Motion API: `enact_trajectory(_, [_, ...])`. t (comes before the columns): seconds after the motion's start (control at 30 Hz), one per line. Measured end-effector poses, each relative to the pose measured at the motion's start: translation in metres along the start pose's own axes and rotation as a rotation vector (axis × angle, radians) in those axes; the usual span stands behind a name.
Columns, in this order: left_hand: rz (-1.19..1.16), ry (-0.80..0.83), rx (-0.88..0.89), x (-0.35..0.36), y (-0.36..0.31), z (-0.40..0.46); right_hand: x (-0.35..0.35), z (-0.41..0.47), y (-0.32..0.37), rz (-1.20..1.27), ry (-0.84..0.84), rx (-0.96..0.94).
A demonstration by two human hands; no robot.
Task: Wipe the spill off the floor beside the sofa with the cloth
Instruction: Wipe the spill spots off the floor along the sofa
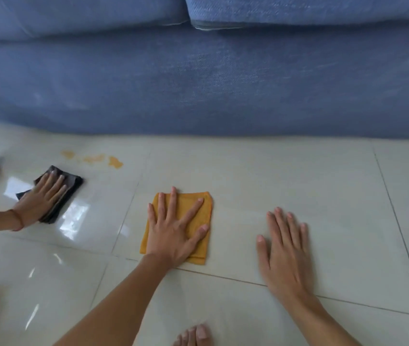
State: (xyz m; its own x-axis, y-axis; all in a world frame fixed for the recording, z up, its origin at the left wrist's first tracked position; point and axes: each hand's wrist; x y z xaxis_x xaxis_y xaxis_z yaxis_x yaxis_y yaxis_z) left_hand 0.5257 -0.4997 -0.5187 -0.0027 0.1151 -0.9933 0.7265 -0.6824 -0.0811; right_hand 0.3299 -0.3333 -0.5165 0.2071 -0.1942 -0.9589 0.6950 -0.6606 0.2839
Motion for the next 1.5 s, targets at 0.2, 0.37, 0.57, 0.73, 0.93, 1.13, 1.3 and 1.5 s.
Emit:
enact_trajectory(0.2, [-0.009,-0.001,-0.088,-0.009,0.03,0.064,0.005,0.001,-0.001,-0.023,-0.021,-0.002])
enact_trajectory(0.37, [-0.018,0.008,-0.116,-0.01,0.016,0.101,0.005,0.002,-0.004,0.011,-0.049,-0.016])
enact_trajectory(0.57, [-0.02,0.019,-0.048,-0.007,-0.03,0.107,-0.009,0.007,-0.019,0.062,-0.037,0.009])
enact_trajectory(0.73, [-0.002,0.008,0.035,-0.001,-0.095,0.115,-0.033,0.031,-0.081,0.005,-0.03,0.146])
enact_trajectory(0.93, [-0.005,0.011,0.126,0.007,-0.188,0.129,-0.069,0.045,-0.181,-0.065,-0.085,0.369])
enact_trajectory(1.13, [-0.034,0.011,0.218,0.015,-0.297,0.161,-0.084,0.036,-0.263,-0.12,-0.079,0.541])
enact_trajectory(1.3, [-0.055,0.015,0.337,0.018,-0.353,0.141,-0.082,0.034,-0.27,-0.081,-0.118,0.505])
enact_trajectory(1.5, [-0.08,-0.03,0.429,0.026,-0.345,0.048,-0.076,0.02,-0.224,0.038,-0.141,0.445])
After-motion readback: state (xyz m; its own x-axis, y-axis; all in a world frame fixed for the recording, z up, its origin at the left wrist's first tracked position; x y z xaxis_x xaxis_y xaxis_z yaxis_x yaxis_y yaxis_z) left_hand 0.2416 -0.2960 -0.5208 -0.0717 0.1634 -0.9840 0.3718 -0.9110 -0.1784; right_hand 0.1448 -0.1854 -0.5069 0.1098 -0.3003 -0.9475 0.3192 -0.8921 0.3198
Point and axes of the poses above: each hand's wrist, its own z-axis towards the middle knuckle, its own x-axis out of the palm, y = z × x, and after that the axes turned 11 degrees about x, right-handed
